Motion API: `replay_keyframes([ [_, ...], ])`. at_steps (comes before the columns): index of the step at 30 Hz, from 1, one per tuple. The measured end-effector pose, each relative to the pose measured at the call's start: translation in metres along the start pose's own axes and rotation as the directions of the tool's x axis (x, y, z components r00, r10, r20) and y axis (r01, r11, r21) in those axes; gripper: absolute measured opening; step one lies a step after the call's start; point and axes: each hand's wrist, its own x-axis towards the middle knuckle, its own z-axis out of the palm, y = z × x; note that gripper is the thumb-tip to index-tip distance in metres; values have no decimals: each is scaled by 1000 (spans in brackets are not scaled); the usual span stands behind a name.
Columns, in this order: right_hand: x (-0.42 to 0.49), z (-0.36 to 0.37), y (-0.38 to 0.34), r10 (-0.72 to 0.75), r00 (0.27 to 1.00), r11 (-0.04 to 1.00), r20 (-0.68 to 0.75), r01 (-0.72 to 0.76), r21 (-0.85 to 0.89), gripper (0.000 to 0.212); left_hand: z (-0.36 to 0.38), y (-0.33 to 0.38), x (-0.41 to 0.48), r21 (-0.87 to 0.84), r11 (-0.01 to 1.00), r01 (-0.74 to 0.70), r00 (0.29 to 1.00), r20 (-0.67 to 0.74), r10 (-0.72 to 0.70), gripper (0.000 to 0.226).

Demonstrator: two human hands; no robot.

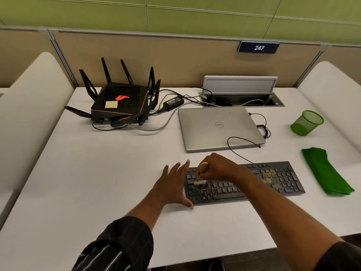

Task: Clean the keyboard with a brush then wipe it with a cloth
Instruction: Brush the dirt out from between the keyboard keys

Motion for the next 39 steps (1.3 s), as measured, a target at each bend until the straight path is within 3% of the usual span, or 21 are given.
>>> replay_keyframes([
  [7, 4, 2, -3, 8, 998, 982, -62, 4, 188, 8, 6, 0, 3, -34, 999, 4, 1000, 15, -3, 152],
  [16, 0, 1, 9, 31, 1000, 997, 1, -31, -68, 9, 4, 0, 2, -30, 999, 11, 1000, 26, -10, 153],
  [23, -2, -7, 7, 68, 997, 993, -34, -64, 98, 13, 3, 11, 7, -23, 1000, -10, 999, 32, 10, 150],
  [28, -6, -1, 15, 15, 1000, 999, 2, -14, -30, 8, 3, 20, 10, 9, 1000, -13, 999, 30, 12, 148],
  [32, -10, -10, 25, 94, 996, 987, 7, -92, -134, 11, 3, 23, 12, 15, 1000, -6, 1000, 30, 5, 148],
  [39, -14, -17, 22, 37, 998, 999, -51, -37, -1, 12, 1, 29, 17, 33, 999, -3, 999, 41, 2, 147],
])
